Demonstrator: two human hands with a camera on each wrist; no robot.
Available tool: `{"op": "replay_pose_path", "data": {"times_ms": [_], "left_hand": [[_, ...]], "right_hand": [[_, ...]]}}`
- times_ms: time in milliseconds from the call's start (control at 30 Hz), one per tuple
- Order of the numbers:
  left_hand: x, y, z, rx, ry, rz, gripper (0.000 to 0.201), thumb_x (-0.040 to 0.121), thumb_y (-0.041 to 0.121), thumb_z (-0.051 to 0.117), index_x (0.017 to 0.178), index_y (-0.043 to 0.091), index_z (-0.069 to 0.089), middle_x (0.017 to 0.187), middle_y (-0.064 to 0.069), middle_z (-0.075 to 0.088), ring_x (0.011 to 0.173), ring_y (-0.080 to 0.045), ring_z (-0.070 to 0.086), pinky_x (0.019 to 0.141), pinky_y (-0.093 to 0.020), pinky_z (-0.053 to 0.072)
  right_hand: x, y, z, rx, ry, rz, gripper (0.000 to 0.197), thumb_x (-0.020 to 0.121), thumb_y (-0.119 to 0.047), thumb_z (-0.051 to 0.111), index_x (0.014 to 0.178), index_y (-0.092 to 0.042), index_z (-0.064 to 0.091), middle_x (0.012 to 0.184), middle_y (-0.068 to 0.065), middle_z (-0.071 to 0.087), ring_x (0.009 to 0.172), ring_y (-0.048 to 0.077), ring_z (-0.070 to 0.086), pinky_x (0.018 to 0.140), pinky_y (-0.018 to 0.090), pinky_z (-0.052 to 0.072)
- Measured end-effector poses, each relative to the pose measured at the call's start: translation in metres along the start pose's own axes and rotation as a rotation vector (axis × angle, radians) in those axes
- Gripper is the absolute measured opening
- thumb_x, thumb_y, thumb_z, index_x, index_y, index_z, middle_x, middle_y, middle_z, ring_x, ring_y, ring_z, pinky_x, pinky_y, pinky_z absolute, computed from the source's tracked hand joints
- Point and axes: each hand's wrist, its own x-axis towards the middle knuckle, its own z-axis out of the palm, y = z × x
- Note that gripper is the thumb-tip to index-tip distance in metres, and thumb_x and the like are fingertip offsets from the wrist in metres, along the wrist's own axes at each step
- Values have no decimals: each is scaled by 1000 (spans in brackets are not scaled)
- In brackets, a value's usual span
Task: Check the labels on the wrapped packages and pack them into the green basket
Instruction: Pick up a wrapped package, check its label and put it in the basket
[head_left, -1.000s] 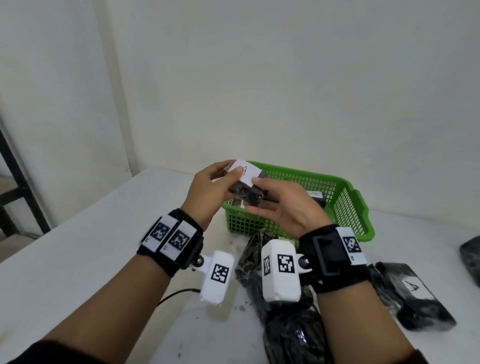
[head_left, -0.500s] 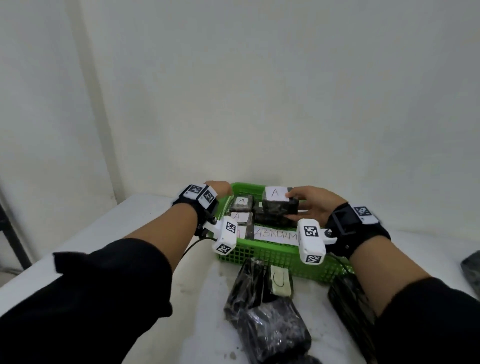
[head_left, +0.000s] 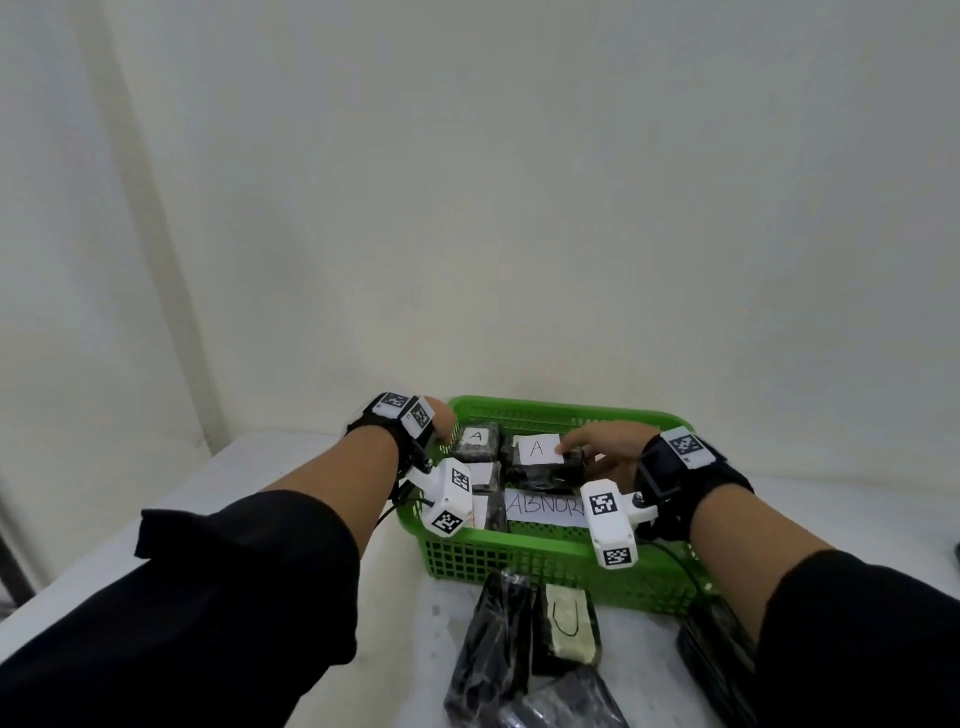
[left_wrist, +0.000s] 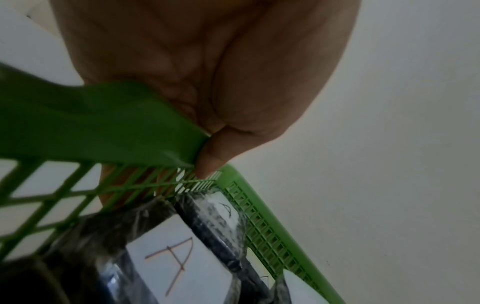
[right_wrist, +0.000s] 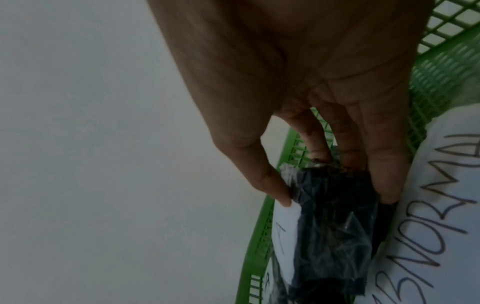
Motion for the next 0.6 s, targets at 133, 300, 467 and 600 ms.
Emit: {"op": "replay_pose_path", "data": {"times_ms": [133, 300, 467, 600], "left_hand": [[8, -3, 0, 257, -13, 84, 37, 103, 20, 50, 134, 1, 57, 138, -16, 58, 126, -28, 55, 73, -11, 42], [26, -2, 7, 143, 22, 89, 31, 105, 21, 48, 77, 7, 49, 68, 1, 38, 92, -20, 43, 79, -30, 37], [42, -13, 12, 235, -4, 128, 27, 101, 26, 54, 115, 4, 63, 108, -11, 64, 97, -24, 53, 87, -33, 44], [50, -13, 16, 239, 21, 141, 21, 100, 26, 56, 91, 7, 53, 68, 1, 46, 88, -23, 50, 81, -35, 46]], "right_hand": [[-6, -3, -1, -152, -14, -13, 45, 91, -28, 77, 130, -10, 63, 125, 11, 65, 87, 27, 65, 63, 30, 51], [-7, -9, 11, -283, -20, -2, 38, 93, -32, 77, 121, -10, 66, 117, 7, 68, 84, 21, 65, 62, 27, 46], [-8, -13, 16, -348, -13, 0, 28, 97, -29, 74, 116, -10, 65, 107, 7, 67, 68, 15, 58, 58, 27, 45], [-6, -11, 18, -380, -38, 1, 38, 95, -36, 74, 123, -13, 63, 101, 2, 67, 70, 13, 56, 57, 25, 44]]}}
